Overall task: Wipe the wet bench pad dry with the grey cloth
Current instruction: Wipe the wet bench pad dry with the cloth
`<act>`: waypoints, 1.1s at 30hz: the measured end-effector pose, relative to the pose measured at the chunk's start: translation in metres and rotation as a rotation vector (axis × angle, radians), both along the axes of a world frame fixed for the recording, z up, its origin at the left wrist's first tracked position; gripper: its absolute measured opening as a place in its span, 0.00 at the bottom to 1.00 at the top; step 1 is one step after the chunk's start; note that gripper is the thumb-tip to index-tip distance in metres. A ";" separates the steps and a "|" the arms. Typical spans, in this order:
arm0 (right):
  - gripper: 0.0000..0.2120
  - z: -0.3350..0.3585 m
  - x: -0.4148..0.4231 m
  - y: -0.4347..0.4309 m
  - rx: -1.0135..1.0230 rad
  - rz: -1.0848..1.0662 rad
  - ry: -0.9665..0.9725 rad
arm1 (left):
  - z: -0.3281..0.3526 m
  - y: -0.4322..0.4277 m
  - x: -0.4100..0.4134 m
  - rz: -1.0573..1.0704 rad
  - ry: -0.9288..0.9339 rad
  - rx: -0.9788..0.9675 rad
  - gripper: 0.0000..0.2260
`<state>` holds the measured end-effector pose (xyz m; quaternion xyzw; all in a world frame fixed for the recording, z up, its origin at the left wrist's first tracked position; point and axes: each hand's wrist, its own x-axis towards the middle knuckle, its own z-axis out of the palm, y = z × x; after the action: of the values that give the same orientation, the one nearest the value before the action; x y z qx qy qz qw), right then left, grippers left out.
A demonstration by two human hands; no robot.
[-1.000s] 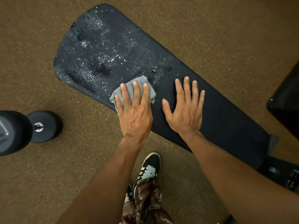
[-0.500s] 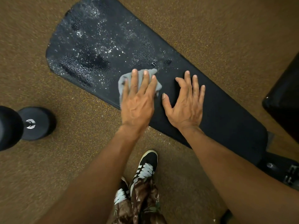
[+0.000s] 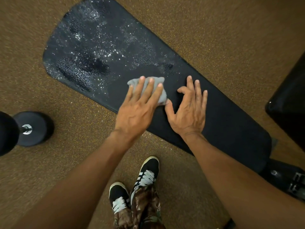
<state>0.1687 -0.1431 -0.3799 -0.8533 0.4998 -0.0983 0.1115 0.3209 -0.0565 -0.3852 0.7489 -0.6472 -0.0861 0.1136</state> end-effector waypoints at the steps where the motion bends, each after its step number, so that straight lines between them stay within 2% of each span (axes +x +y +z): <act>1: 0.21 0.000 0.000 0.000 0.004 -0.001 -0.003 | 0.000 0.006 0.008 0.000 -0.014 0.001 0.24; 5: 0.19 0.000 0.000 -0.001 -0.006 0.004 0.012 | 0.003 -0.024 0.011 0.221 0.009 0.042 0.23; 7: 0.18 0.000 0.000 -0.001 -0.015 0.006 0.023 | 0.006 -0.044 -0.004 0.257 0.028 0.046 0.23; 9: 0.18 -0.001 0.000 -0.001 -0.014 0.012 0.023 | 0.003 -0.045 -0.007 0.200 0.024 0.017 0.22; 12: 0.17 -0.001 -0.001 -0.002 -0.014 0.013 0.022 | -0.002 -0.013 0.007 0.003 -0.041 -0.010 0.23; 15: 0.17 0.000 0.000 0.000 -0.019 0.006 0.031 | -0.002 -0.006 0.025 0.068 -0.026 -0.035 0.25; 19: 0.16 -0.001 0.000 -0.001 -0.017 0.004 0.045 | 0.001 -0.055 0.015 0.198 0.057 -0.006 0.24; 26: 0.20 0.001 0.000 -0.001 -0.006 0.002 0.037 | 0.000 -0.020 0.031 -0.073 -0.095 0.004 0.23; 29: 0.25 0.002 0.002 -0.001 0.006 -0.010 0.046 | 0.001 -0.040 0.031 0.067 -0.100 0.034 0.23; 31: 0.25 0.001 0.002 -0.001 0.002 -0.014 0.052 | 0.003 -0.059 0.012 0.191 -0.036 0.048 0.22; 33: 0.24 0.001 0.001 -0.002 -0.002 -0.014 0.047 | 0.005 -0.067 -0.006 0.211 -0.025 0.062 0.23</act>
<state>0.1699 -0.1449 -0.3790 -0.8520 0.5081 -0.0795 0.0982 0.3145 -0.1239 -0.3800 0.8170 -0.5632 -0.0842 0.0909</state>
